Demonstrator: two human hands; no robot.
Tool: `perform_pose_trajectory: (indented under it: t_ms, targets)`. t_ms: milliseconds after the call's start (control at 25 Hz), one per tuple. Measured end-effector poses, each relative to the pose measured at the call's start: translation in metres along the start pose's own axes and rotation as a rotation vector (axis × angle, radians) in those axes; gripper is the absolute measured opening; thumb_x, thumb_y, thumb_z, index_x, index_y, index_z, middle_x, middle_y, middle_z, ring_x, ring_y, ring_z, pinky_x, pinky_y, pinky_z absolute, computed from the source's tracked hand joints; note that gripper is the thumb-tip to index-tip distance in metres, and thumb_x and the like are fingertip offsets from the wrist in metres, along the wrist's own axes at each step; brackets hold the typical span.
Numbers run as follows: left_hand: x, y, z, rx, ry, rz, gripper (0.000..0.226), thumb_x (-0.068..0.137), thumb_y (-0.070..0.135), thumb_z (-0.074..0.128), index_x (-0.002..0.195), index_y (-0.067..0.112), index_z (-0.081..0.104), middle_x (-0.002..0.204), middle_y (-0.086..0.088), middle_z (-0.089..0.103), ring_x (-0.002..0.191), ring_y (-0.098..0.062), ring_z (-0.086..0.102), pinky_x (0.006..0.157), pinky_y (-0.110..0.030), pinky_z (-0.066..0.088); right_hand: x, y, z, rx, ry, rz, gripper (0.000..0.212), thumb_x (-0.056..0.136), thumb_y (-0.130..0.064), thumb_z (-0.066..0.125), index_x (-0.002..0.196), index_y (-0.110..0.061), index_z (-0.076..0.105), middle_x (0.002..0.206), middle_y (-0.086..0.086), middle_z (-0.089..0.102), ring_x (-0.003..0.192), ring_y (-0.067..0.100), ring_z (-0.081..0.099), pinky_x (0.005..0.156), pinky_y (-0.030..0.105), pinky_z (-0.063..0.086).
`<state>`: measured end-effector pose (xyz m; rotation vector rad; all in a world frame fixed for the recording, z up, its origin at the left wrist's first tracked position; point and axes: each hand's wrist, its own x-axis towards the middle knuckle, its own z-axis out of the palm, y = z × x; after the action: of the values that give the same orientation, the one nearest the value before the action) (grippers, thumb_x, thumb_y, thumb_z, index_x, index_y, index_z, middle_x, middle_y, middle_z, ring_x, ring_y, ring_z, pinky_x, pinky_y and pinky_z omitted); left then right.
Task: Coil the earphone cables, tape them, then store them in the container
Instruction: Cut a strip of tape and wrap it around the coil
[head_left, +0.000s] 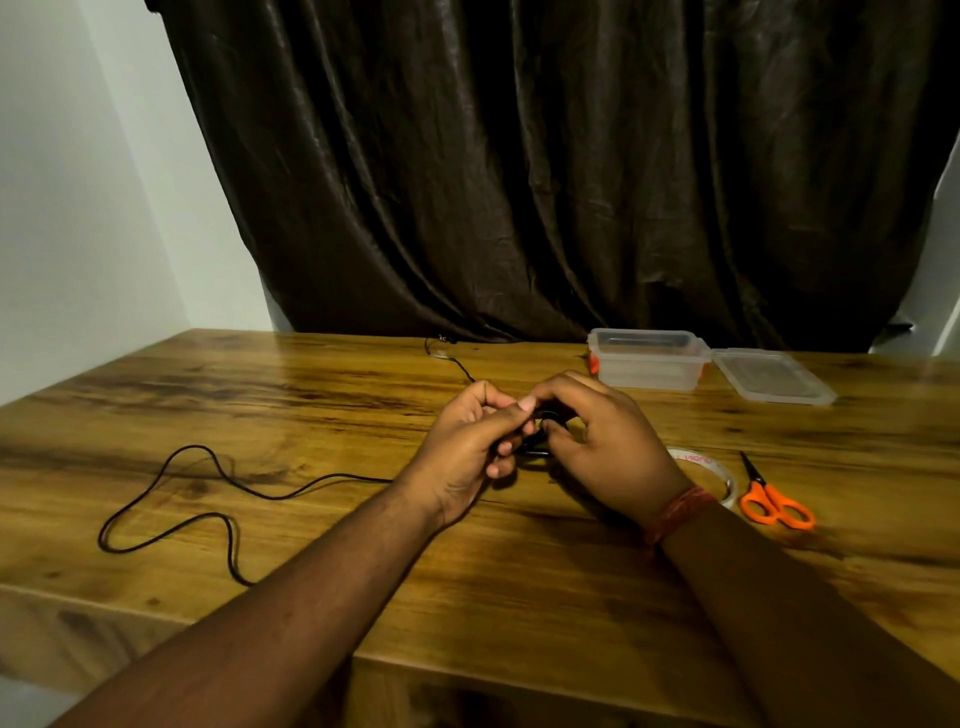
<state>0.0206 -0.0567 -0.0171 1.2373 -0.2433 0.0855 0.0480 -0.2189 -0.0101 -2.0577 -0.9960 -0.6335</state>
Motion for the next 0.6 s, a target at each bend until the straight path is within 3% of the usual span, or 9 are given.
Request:
perform_pose_trajectory:
  t_ms: [80, 200, 400, 600]
  targets:
    - [0.0010, -0.0016, -0.0002, 0.024, 0.015, -0.012, 0.020, 0.090, -0.002, 0.059, 0.085, 0.013, 0.047, 0.069, -0.007, 0.060, 0.047, -0.004, 0.039, 0.035, -0.014, 0.025, 0.0003, -0.0004, -0.0007, 0.006, -0.003, 0.020, 0.029, 0.081, 0.004, 0.064, 0.100, -0.017, 0.065, 0.098, -0.008, 0.061, 0.092, 0.006, 0.057, 0.079, 0.017, 0.046]
    - [0.0001, -0.0018, 0.0010, 0.068, 0.007, -0.012, 0.022, 0.092, -0.008, 0.054, 0.089, 0.012, 0.046, 0.067, -0.006, 0.057, 0.046, -0.005, 0.039, 0.036, -0.017, 0.026, -0.0003, -0.0011, -0.0011, 0.039, 0.009, 0.076, 0.028, 0.079, 0.003, 0.063, 0.097, -0.019, 0.066, 0.096, -0.010, 0.061, 0.090, 0.005, 0.058, 0.078, 0.014, 0.045]
    - [-0.0019, -0.0051, 0.0023, 0.301, -0.004, 0.068, 0.015, 0.096, 0.001, 0.056, 0.096, 0.009, 0.044, 0.066, -0.002, 0.056, 0.041, -0.016, 0.036, 0.046, -0.028, 0.028, -0.0002, -0.0012, -0.0023, 0.030, 0.008, 0.116, 0.023, 0.081, -0.003, 0.063, 0.095, -0.021, 0.065, 0.094, -0.010, 0.061, 0.089, 0.002, 0.057, 0.074, 0.009, 0.041]
    - [-0.0023, -0.0068, -0.0030, 0.698, 0.036, 0.245, 0.015, 0.093, 0.013, 0.065, 0.093, 0.015, 0.050, 0.075, -0.006, 0.062, 0.043, -0.020, 0.052, 0.040, -0.035, 0.043, -0.0006, -0.0040, -0.0043, 0.005, -0.006, 0.107, 0.018, 0.083, -0.006, 0.064, 0.094, -0.020, 0.065, 0.093, -0.011, 0.059, 0.089, -0.001, 0.055, 0.073, 0.006, 0.039]
